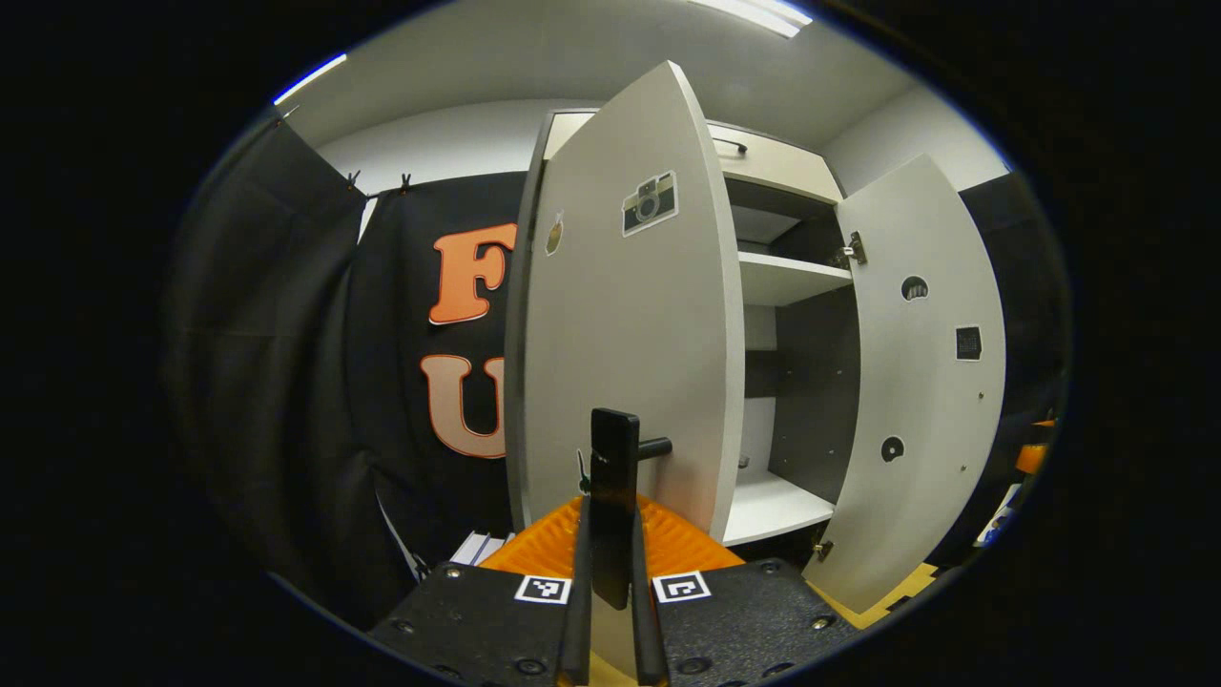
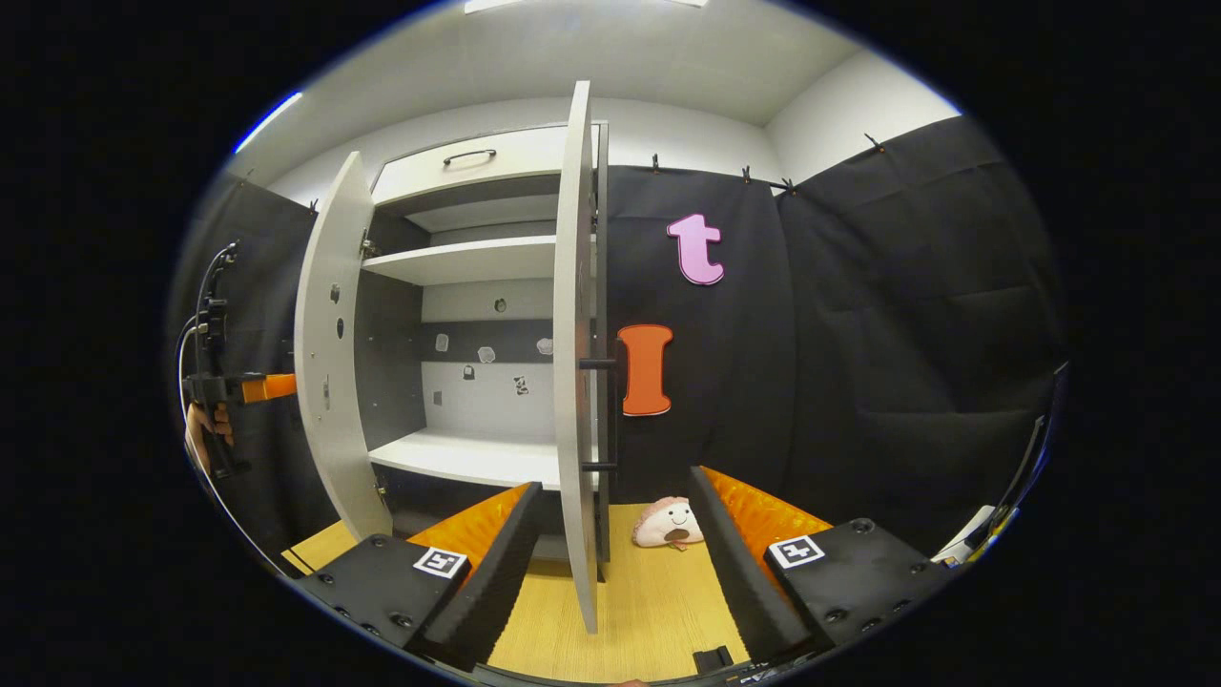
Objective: Open the right door of the double-door shoe cabinet with the right hand, and open the left door with the left hand.
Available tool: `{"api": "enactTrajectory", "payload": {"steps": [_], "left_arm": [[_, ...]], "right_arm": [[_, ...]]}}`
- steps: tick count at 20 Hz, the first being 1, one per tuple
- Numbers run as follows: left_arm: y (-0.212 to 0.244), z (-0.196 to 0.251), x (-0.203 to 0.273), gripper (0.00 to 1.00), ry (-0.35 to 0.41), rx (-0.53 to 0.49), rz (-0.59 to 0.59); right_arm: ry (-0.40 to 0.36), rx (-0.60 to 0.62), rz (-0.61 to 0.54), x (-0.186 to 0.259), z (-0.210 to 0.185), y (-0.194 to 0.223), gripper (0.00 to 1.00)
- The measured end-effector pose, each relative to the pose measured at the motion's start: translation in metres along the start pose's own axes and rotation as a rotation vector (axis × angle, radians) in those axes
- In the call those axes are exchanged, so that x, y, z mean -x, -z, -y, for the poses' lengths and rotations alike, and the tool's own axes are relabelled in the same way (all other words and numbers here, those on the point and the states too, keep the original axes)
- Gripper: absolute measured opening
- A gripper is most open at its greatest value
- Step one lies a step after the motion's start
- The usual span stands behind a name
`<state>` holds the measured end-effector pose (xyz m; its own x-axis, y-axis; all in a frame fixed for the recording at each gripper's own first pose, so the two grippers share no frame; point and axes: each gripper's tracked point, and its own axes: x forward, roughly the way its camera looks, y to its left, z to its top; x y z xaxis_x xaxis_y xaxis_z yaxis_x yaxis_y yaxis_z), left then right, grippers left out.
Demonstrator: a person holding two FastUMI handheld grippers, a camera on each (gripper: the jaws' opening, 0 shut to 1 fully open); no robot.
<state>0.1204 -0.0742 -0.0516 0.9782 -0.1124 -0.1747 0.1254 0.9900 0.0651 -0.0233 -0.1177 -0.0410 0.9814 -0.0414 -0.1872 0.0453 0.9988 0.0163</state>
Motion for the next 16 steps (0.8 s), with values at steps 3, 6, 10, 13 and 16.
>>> {"api": "enactTrajectory", "payload": {"steps": [3, 6, 10, 13, 16], "left_arm": [[-0.002, -0.010, 0.003, 0.16, -0.005, 0.023, 0.023], [-0.003, -0.018, 0.006, 0.13, -0.005, 0.002, 0.036], [-0.005, -0.032, 0.008, 0.12, 0.001, 0.006, 0.053], [-0.005, -0.045, 0.010, 0.10, -0.007, 0.030, 0.065], [-0.005, -0.064, 0.011, 0.09, -0.026, -0.020, 0.072]], "right_arm": [[0.014, 0.011, 0.003, 0.001, 0.001, -0.001, 0.99], [0.023, 0.021, 0.014, -0.002, 0.002, -0.004, 0.99], [0.016, 0.012, 0.016, -0.005, -0.001, -0.004, 0.94], [0.007, 0.005, 0.019, -0.006, -0.003, -0.005, 0.99], [-0.004, 0.003, 0.020, -0.008, -0.006, -0.005, 0.99]]}}
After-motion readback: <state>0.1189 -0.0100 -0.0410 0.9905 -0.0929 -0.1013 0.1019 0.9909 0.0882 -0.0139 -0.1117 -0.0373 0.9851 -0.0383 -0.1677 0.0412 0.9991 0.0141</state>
